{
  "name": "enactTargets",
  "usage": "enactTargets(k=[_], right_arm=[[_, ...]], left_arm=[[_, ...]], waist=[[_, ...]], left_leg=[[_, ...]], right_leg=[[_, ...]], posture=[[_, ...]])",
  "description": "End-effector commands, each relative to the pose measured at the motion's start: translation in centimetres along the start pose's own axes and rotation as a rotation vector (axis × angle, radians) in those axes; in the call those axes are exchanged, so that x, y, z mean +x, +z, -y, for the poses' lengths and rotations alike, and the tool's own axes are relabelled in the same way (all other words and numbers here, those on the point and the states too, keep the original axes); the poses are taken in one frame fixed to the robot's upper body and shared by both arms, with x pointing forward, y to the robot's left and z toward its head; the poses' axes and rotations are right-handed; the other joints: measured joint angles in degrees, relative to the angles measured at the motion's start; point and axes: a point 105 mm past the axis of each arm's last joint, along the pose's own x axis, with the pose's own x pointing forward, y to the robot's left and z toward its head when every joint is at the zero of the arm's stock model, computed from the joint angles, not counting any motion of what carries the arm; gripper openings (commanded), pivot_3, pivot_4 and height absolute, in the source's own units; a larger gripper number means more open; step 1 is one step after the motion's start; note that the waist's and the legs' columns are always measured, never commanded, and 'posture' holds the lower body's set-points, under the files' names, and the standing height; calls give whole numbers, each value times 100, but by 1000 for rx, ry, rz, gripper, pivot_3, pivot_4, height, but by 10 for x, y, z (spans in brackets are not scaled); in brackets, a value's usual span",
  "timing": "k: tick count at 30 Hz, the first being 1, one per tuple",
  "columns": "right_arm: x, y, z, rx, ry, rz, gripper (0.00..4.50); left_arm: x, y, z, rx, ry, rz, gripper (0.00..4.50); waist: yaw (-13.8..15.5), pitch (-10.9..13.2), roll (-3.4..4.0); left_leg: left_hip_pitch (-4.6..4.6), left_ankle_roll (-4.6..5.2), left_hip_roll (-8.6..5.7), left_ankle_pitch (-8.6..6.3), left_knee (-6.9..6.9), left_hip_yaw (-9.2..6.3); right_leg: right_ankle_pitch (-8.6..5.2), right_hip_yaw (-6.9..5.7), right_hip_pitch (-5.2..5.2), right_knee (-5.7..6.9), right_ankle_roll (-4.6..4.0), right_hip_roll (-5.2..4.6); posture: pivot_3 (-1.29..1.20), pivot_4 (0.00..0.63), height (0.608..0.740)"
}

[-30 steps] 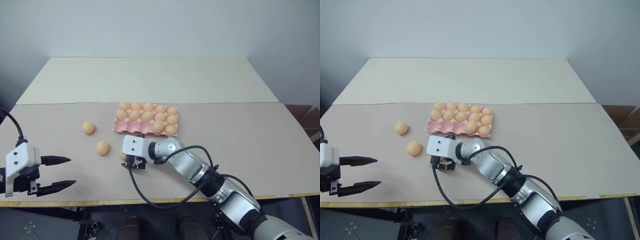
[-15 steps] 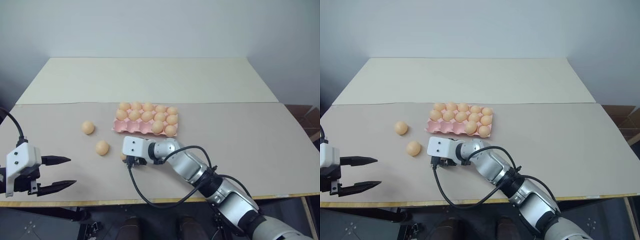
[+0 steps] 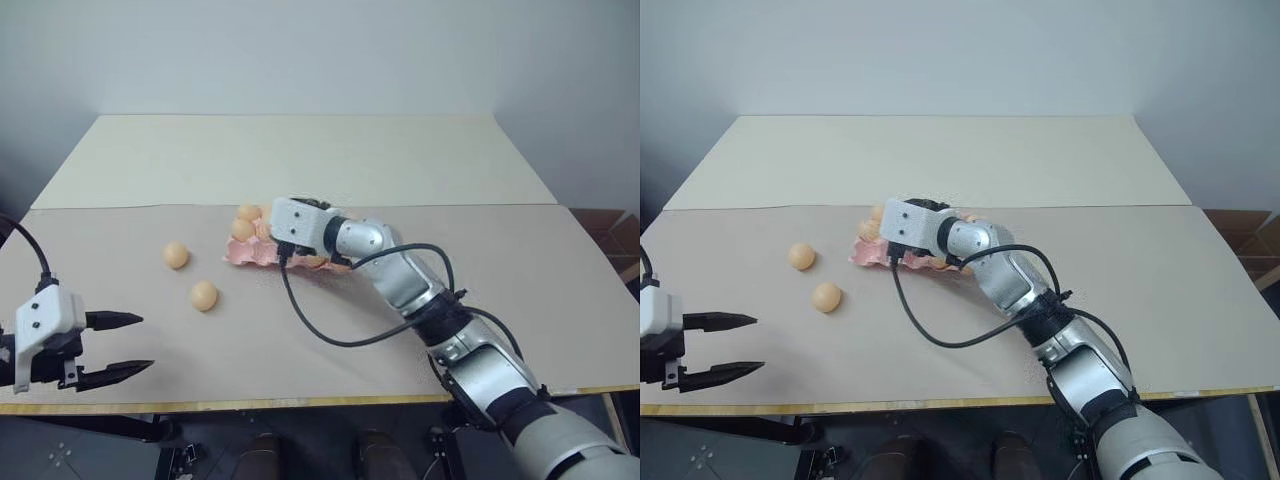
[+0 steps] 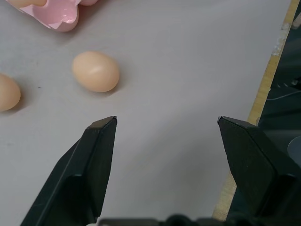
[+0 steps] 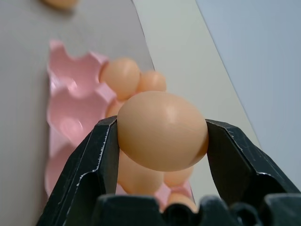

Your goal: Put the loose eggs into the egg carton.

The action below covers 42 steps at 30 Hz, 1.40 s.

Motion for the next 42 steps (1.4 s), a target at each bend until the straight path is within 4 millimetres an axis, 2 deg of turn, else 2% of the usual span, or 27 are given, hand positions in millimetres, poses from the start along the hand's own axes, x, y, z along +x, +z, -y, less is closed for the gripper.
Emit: enactTargets(k=[1,2,8,16,19,22,26,30,33,36,42], right_arm=[[1,16,12,-59,-37,74,2601],[1,15,12,-71,-39,77,2601],[1,28,6,-66,-6,147,4480],[-4,26,3,-124,3,138,4480],[-10,28,7,-101,-3,150,4480],[-30,40,19,70,8,211,4480],[-71,55,28,245,108,313,4480],[-119,57,22,294,274,348,4480],[-142,54,12,304,367,329,4480],[-158,47,2,298,413,289,4480],[-160,34,-5,312,394,216,4480]], left_arm=[[-3,4,-2,34,11,-7,3729],[-3,4,-2,34,11,-9,3729],[-3,4,-2,34,13,-7,3729],[-3,5,-3,37,12,-5,3729],[-2,5,-3,39,14,-5,3729],[-4,5,-5,43,32,-6,3729],[-5,4,-9,32,81,-6,3729],[-5,2,-21,5,165,-7,3729],[-5,3,-27,-2,208,3,3729],[-4,6,-35,8,264,28,3729],[-1,8,-41,-4,312,48,3729]], waist=[[-12,0,0],[-22,0,0],[-27,0,0],[-8,0,0],[-5,0,0],[2,0,0],[21,0,0],[72,0,0],[80,0,0],[71,0,0],[32,0,-1]], left_leg=[[-1,0,1,0,-1,0],[-1,0,2,0,-2,0],[0,0,3,0,-4,1],[0,-1,4,1,-4,0],[0,-1,4,1,-4,0],[-2,-1,5,1,-4,-1],[-6,0,10,0,-4,-4],[2,0,10,0,-4,-9],[7,0,9,0,-4,-8],[10,1,10,0,-4,-7],[8,1,8,0,-4,-2]], right_leg=[[0,0,-2,1,0,1],[0,1,-4,2,0,2],[0,3,-5,4,-1,2],[0,2,-4,4,-1,1],[0,2,-4,3,-1,0],[0,2,-5,3,-1,1],[1,-1,-2,-1,0,-3],[0,-10,13,-10,0,-8],[0,-8,15,-9,0,-8],[0,-6,16,-9,0,-5],[1,1,13,-7,1,-4]], posture=[[0,150,740],[0,150,740],[0,150,740],[0,150,740],[0,150,740],[0,150,740],[0,150,740],[0,150,740],[0,150,740],[0,150,740],[0,150,740]])
